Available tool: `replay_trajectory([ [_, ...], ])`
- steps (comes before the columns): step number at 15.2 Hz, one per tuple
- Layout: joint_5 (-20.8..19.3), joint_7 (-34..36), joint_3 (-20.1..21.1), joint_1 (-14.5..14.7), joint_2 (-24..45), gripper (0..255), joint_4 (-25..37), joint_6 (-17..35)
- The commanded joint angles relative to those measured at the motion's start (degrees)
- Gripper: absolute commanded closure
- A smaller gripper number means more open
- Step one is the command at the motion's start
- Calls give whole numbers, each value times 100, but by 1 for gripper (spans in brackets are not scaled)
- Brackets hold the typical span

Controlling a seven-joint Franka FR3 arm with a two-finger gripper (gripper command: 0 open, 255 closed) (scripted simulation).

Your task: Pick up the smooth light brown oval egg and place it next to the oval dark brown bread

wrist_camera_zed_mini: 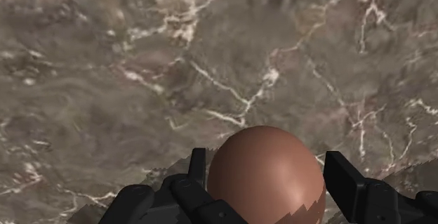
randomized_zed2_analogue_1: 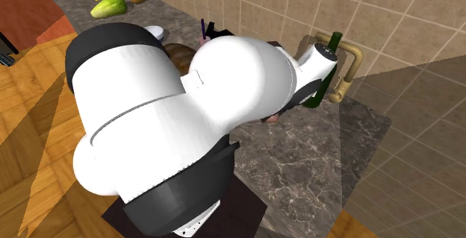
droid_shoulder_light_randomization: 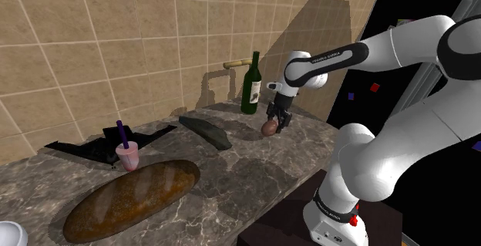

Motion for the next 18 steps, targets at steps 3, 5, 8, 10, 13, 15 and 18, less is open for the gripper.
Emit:
replay_trajectory([
  [3,-17,131,227,-116,-236,255,147,-379],
  [5,-12,186,326,-156,-336,255,232,-560],
  [8,5,262,466,-201,-469,255,369,-826],
  [10,22,308,553,-224,-547,255,466,-999],
  [13,53,372,675,-248,-649,255,620,-1253],
  [15,77,412,752,-259,-708,255,729,-1418],
  [18,117,469,860,-266,-782,255,899,-1660],
])
